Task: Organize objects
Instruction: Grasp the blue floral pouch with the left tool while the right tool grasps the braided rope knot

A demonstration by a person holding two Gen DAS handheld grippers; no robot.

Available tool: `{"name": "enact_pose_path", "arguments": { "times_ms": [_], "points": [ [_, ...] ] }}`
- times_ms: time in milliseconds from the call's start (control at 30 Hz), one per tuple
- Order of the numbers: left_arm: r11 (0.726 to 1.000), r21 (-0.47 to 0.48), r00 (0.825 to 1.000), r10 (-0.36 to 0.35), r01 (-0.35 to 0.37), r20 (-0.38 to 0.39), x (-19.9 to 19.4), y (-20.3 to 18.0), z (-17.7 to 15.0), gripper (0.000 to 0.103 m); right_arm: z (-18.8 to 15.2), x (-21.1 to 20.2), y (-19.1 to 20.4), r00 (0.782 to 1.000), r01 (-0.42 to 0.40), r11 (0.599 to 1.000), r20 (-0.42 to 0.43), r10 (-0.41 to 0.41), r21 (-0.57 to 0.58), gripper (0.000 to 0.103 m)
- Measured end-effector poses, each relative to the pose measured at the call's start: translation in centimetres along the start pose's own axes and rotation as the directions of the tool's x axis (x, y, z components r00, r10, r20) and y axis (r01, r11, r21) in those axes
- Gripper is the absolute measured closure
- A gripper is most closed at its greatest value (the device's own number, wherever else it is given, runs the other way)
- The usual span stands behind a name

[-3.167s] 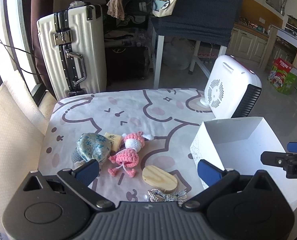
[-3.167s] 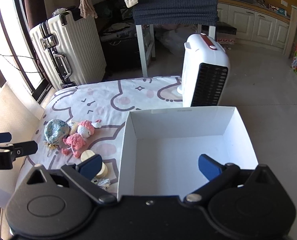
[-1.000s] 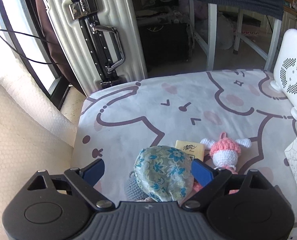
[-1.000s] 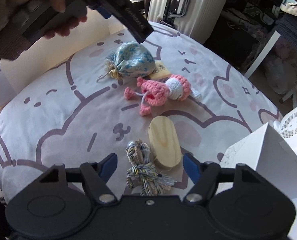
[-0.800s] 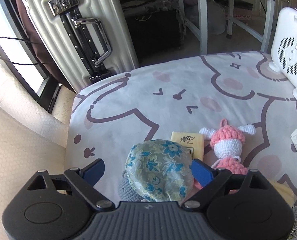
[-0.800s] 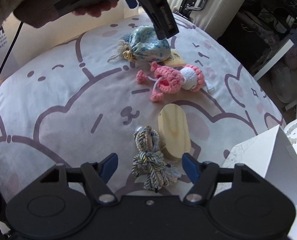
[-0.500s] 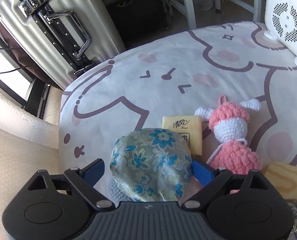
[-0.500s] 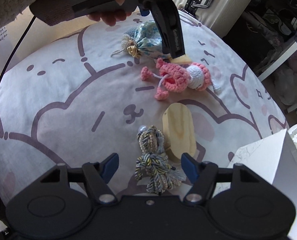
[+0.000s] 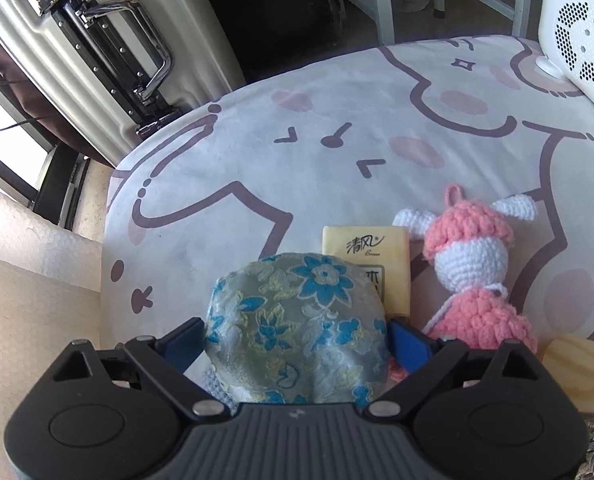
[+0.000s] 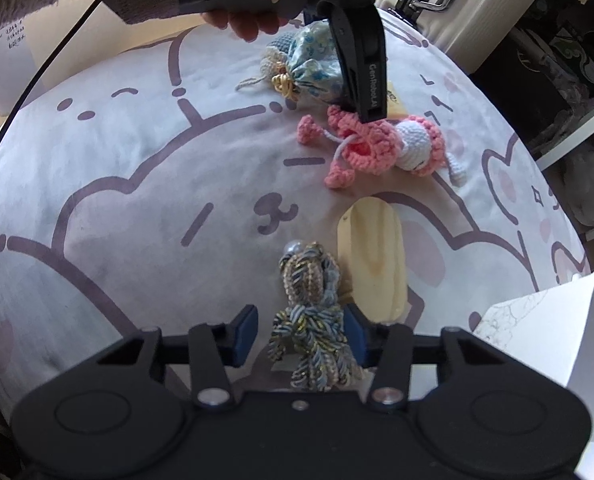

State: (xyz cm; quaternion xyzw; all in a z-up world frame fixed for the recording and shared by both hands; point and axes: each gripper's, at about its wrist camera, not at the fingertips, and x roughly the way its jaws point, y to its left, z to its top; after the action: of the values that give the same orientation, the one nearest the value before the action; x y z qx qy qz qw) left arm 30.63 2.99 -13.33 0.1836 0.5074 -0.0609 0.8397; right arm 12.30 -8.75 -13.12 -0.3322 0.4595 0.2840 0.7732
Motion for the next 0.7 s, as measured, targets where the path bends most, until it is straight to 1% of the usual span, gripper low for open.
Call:
{"name": "enact_pose_path", "arguments": {
  "times_ms": [100,267,367,433,500,633,700],
  "points": [
    [0.999,-0.034,1.0,-0.027,0.027,-0.013,0.0,0.3,0.2,0.018,0.0,0.3,-0.1,1.0,0.007,1.0,-0.002,-0.007,-0.007,0.061],
    [0.999,-0.033,1.0,-0.017,0.016,-0.016,-0.4,0.3,0.0,0.018,0.2,0.9,-0.8,1.0,0.012,1.0,-0.004,-0.012,0.019,0.065],
    [0.999,-0.04,1.0,-0.009,0.008,-0.015,-1.0,0.6,-0.2,0.019,0.6,0.8,-1.5,1.0,-0.011,0.996,-0.007,0.012,0.083,0.068],
    [0.999,-0.052,1.0,-0.006,0.006,-0.007,-1.7,1.0,-0.4,0.019,0.8,0.2,-2.0,0.998,-0.061,0.99,0.008,0.061,0.129,0.069],
    [0.998,-0.066,1.0,-0.002,0.002,0.008,-2.6,1.4,-0.6,0.019,1.0,-0.5,-2.3,0.996,-0.087,0.984,0.027,0.084,0.155,0.069],
    [0.992,-0.125,0.999,0.004,0.002,0.044,-4.9,2.5,-0.9,0.019,1.3,-2.0,-2.5,0.995,-0.085,0.982,0.072,0.073,0.17,0.07],
    [0.988,-0.154,0.998,0.004,0.006,0.064,-6.2,3.0,-1.1,0.019,1.5,-2.8,-3.1,0.993,-0.084,0.977,0.1,0.065,0.198,0.07]
  ]
}}
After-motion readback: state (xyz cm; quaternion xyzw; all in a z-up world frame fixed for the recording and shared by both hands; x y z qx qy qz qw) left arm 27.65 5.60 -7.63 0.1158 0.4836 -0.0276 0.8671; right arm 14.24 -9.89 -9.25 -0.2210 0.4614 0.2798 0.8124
